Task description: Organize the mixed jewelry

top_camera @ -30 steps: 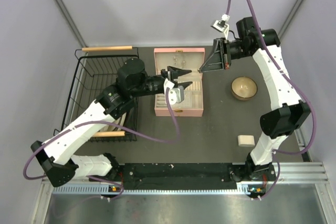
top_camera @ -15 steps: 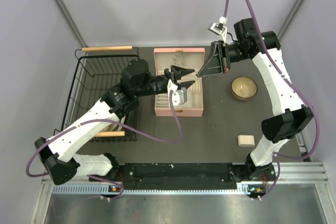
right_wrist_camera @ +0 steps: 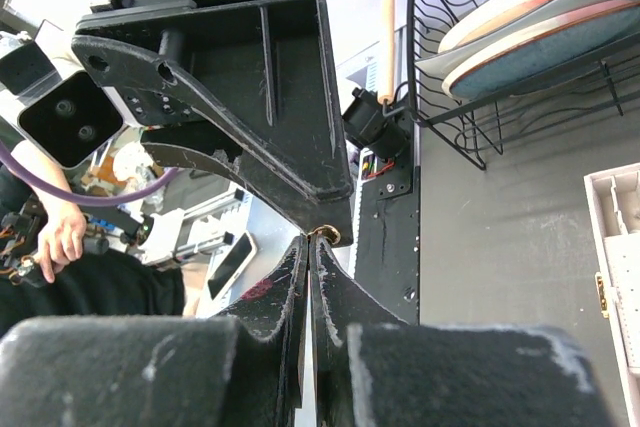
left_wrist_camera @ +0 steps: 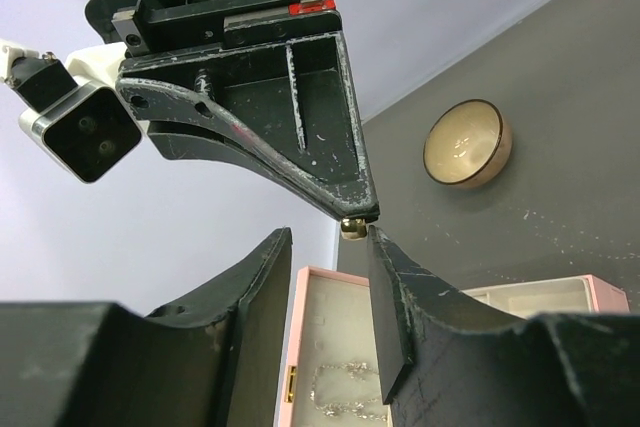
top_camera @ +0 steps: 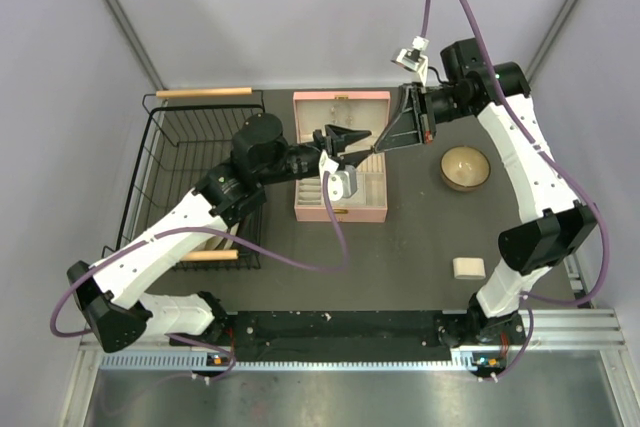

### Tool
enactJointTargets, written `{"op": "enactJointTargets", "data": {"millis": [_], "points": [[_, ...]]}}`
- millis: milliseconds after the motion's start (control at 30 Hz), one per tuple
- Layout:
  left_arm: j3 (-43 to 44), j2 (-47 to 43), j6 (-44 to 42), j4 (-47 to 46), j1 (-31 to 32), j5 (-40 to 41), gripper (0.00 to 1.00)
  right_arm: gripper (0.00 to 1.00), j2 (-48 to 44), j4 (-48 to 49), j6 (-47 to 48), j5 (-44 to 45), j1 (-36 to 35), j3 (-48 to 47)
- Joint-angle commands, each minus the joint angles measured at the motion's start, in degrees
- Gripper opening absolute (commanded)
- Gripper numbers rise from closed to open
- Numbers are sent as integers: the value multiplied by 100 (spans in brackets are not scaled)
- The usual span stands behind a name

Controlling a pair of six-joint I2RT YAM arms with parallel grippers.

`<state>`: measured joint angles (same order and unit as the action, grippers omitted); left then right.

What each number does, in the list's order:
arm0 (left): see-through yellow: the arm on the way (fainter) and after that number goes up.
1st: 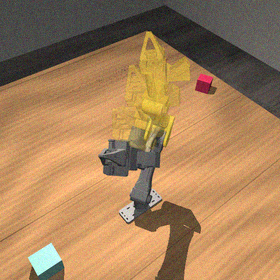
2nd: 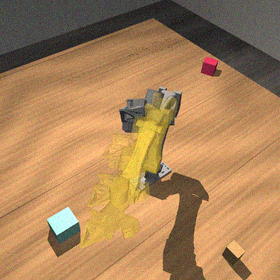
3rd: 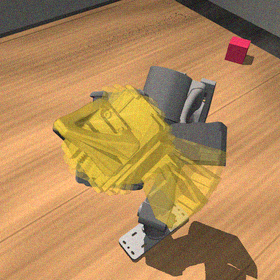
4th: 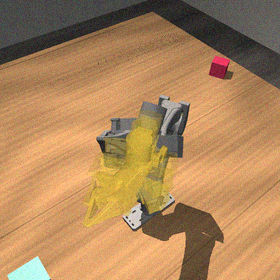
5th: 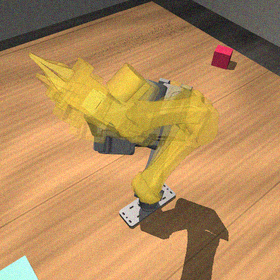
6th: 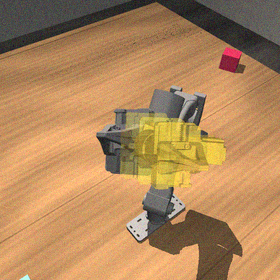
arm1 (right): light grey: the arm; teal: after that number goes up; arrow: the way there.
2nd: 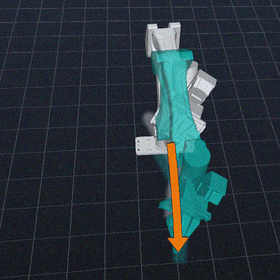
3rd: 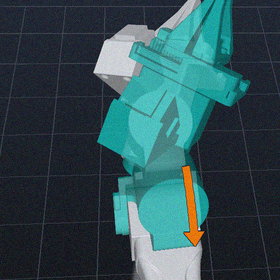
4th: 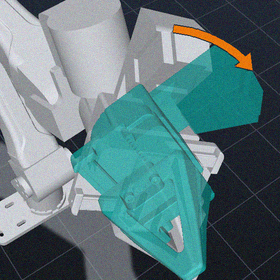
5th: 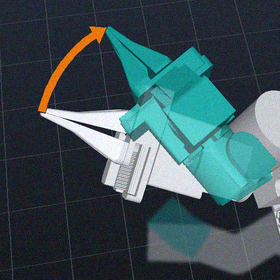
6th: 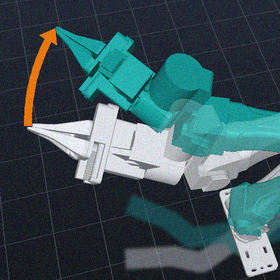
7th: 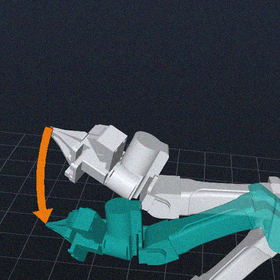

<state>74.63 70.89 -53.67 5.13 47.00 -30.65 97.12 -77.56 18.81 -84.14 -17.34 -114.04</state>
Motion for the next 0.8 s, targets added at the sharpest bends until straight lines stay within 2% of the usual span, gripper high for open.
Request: {"op": "enactJointTargets", "data": {"millis": [0,767], "points": [[-45,-49,94,-293,28,-160,41,0,-238,-286,44,-700,-59,-31],[-80,-32,-38,-161,142,-362,25,0,-264,-260,44,-692,-59,31]]}}
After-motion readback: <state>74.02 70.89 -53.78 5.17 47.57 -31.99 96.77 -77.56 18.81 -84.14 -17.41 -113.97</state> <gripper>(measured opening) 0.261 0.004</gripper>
